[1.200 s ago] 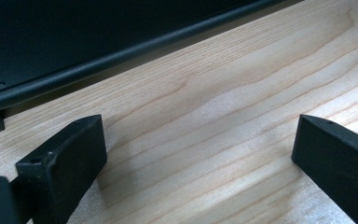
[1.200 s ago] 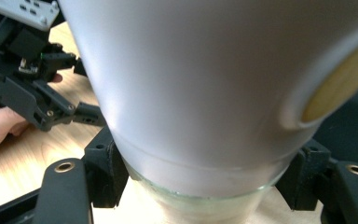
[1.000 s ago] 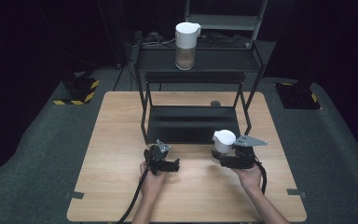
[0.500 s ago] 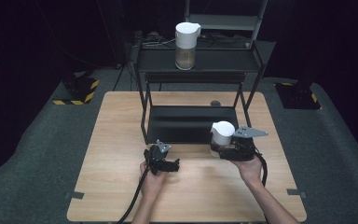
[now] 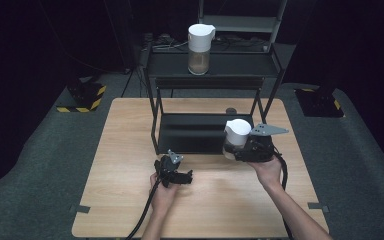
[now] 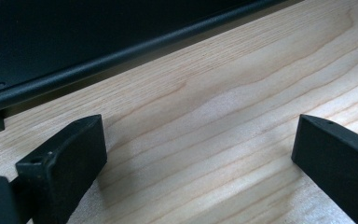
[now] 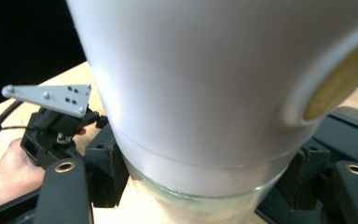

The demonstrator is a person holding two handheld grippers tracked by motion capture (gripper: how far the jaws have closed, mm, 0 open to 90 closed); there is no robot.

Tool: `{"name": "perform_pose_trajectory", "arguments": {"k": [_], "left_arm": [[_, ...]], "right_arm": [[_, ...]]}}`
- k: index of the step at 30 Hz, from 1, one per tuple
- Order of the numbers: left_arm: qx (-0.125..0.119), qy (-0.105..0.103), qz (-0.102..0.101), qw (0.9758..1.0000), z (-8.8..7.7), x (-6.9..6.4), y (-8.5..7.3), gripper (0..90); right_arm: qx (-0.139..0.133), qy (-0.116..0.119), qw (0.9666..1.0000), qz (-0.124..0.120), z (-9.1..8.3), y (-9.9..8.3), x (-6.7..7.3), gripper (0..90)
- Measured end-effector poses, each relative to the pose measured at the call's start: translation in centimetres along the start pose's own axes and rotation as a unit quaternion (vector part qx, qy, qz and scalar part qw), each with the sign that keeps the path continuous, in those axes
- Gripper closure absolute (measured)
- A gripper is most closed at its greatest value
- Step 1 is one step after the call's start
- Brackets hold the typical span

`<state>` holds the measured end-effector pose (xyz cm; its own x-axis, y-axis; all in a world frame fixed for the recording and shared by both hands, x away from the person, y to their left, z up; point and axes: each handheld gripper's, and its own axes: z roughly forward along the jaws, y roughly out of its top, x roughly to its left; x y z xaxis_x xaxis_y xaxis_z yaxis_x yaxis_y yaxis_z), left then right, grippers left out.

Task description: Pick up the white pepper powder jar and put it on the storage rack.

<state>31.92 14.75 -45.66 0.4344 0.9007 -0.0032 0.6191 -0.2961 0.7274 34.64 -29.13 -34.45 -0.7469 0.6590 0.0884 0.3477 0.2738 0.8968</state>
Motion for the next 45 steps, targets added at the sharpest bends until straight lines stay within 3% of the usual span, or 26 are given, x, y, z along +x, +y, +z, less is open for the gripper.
{"name": "perform_pose_trajectory", "arguments": {"k": [18, 45], "left_arm": [[0.0, 0.0, 0.0, 1.0, 0.0, 0.0, 0.0, 3.1], [0.0, 0.0, -0.001, 1.0, 0.0, 0.0, 0.0, 3.1]], "right_arm": [[-0.012, -0.004, 0.9999, 0.008, -1.1, 4.2, -0.7, 30.2], [-0.032, -0.005, 0.9995, -0.008, -3.0, 10.3, -1.2, 30.2]]}}
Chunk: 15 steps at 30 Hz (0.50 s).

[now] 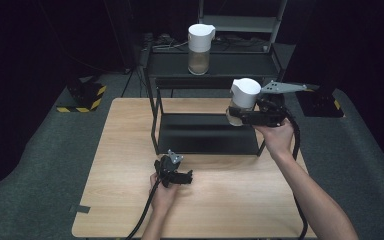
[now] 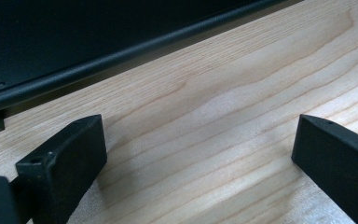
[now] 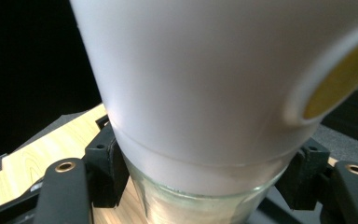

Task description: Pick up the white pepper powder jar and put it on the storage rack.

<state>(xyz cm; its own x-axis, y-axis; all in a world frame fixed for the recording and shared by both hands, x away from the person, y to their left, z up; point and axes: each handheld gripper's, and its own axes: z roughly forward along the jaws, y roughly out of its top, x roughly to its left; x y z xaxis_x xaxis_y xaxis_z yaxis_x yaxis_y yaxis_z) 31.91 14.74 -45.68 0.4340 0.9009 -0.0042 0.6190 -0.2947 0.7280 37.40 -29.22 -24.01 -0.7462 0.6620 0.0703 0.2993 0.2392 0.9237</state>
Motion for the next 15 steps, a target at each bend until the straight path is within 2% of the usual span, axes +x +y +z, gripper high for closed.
{"name": "perform_pose_trajectory", "arguments": {"k": [3, 15], "left_arm": [[0.0, 0.0, 0.0, 1.0, 0.0, 0.0, 0.0, 3.1], [-0.001, 0.0, -0.001, 1.0, 0.0, 0.0, 0.0, 3.0]], "right_arm": [[-0.001, 0.0, 1.0, -0.001, -0.1, 0.4, 0.0, 30.2], [-0.008, -0.004, 0.9999, -0.006, -0.7, 4.3, -0.1, 30.2]]}}
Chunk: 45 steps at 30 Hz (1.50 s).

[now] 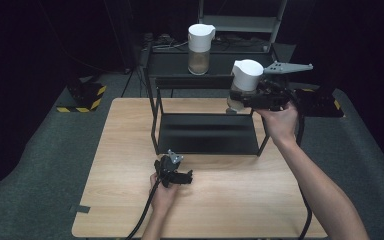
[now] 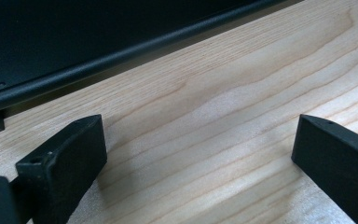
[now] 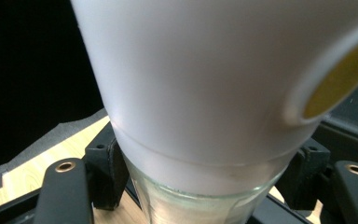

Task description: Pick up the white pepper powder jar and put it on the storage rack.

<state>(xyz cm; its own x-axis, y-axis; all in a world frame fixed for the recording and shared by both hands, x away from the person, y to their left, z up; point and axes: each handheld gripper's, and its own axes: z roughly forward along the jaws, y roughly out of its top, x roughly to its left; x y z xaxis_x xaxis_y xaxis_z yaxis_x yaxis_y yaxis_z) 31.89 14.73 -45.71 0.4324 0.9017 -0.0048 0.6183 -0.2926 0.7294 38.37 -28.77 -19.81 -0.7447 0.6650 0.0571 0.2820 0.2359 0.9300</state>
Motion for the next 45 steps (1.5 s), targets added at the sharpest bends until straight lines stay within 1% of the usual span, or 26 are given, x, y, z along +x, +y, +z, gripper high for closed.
{"name": "perform_pose_trajectory", "arguments": {"k": [4, 6, 7, 9, 10, 11, 16, 23, 31, 35, 37, 38, 39, 45], "left_arm": [[0.0, 0.0, 0.0, 1.0, 0.0, 0.0, 0.0, 3.0], [0.0, 0.0, 0.0, 1.0, 0.0, 0.0, 0.0, 3.0], [0.0, 0.0, 0.0, 1.0, 0.0, 0.0, 0.0, 3.0], [0.0, 0.0, 0.0, 1.0, 0.0, 0.0, 0.0, 3.0], [0.0, 0.0, 0.0, 1.0, 0.0, 0.0, 0.0, 3.1], [0.001, 0.0, 0.0, 1.0, 0.0, 0.0, 0.0, 3.1], [0.001, 0.0, 0.0, 1.0, 0.0, 0.0, 0.0, 3.0], [0.001, -0.001, 0.0, 1.0, 0.0, 0.0, 0.0, 3.0], [0.001, 0.0, 0.001, 1.0, 0.0, 0.0, 0.0, 3.1], [0.001, -0.001, 0.002, 1.0, 0.0, 0.1, 0.0, 3.1], [0.001, 0.0, 0.003, 1.0, -0.1, 0.0, 0.0, 3.1], [0.001, 0.0, 0.003, 1.0, -0.1, 0.0, 0.0, 3.0], [0.001, -0.001, 0.003, 1.0, -0.1, 0.1, 0.0, 3.0], [0.002, -0.001, 0.002, 1.0, -0.1, 0.1, 0.0, 3.0]], "right_arm": [[0.0, -0.003, 1.0, 0.005, 0.1, 1.0, -0.2, 30.3], [0.0, -0.004, 1.0, 0.006, 0.1, 1.2, -0.2, 30.2], [-0.001, -0.01, 0.9999, 0.011, 0.2, 1.7, -0.3, 30.2], [-0.008, -0.018, 0.9997, 0.015, 0.3, 1.9, -0.2, 30.2], [-0.008, -0.018, 0.9997, 0.015, 0.3, 1.9, -0.2, 30.2], [-0.01, -0.024, 0.9994, 0.022, 0.5, 2.3, -0.3, 30.2], [-0.011, -0.036, 0.9988, 0.031, 1.0, 3.6, -0.6, 30.2], [-0.007, -0.064, 0.9974, 0.034, 1.7, 5.7, -0.4, 30.2], [0.004, -0.107, 0.9934, 0.042, 3.6, 7.6, 0.0, 30.3], [0.008, -0.12, 0.9915, 0.05, 4.4, 8.0, -0.1, 30.2], [0.012, -0.129, 0.99, 0.056, 5.0, 8.3, -0.2, 30.3], [0.012, -0.129, 0.99, 0.056, 5.0, 8.3, -0.2, 30.3], [0.016, -0.139, 0.9883, 0.06, 5.5, 8.5, -0.2, 30.2], [0.025, -0.154, 0.9856, 0.065, 6.7, 8.7, -0.2, 30.3]]}}
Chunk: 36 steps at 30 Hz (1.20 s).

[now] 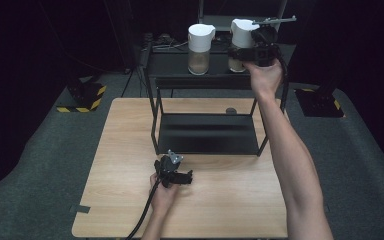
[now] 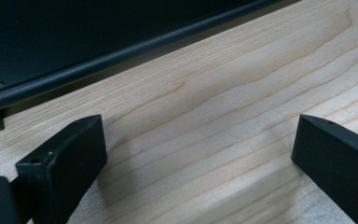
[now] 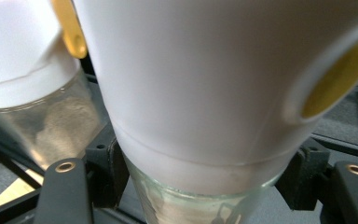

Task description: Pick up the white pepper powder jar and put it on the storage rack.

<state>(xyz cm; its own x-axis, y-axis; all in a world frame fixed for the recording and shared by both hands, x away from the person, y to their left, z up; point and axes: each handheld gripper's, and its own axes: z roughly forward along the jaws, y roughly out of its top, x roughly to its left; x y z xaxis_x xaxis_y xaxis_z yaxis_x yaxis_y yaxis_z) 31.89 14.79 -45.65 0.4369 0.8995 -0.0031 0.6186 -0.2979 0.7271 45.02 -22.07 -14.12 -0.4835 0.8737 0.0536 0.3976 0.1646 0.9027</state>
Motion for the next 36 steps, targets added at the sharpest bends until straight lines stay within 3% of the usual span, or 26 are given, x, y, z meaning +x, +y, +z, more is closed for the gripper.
{"name": "perform_pose_trajectory", "arguments": {"k": [14, 22, 36], "left_arm": [[-0.001, 0.0, 0.0, 1.0, 0.0, 0.0, 0.0, 3.0], [-0.001, 0.0, 0.0, 1.0, 0.0, 0.0, 0.0, 3.1], [0.0, 0.0, 0.0, 1.0, 0.0, 0.0, 0.0, 3.0]], "right_arm": [[0.008, -0.015, 0.9998, 0.005, 1.9, 0.1, 0.4, 30.2], [0.009, -0.027, 0.9992, -0.027, 2.1, 0.0, 1.3, 30.2], [0.008, -0.019, 0.9993, -0.031, 2.0, -0.2, 1.0, 30.0]]}}
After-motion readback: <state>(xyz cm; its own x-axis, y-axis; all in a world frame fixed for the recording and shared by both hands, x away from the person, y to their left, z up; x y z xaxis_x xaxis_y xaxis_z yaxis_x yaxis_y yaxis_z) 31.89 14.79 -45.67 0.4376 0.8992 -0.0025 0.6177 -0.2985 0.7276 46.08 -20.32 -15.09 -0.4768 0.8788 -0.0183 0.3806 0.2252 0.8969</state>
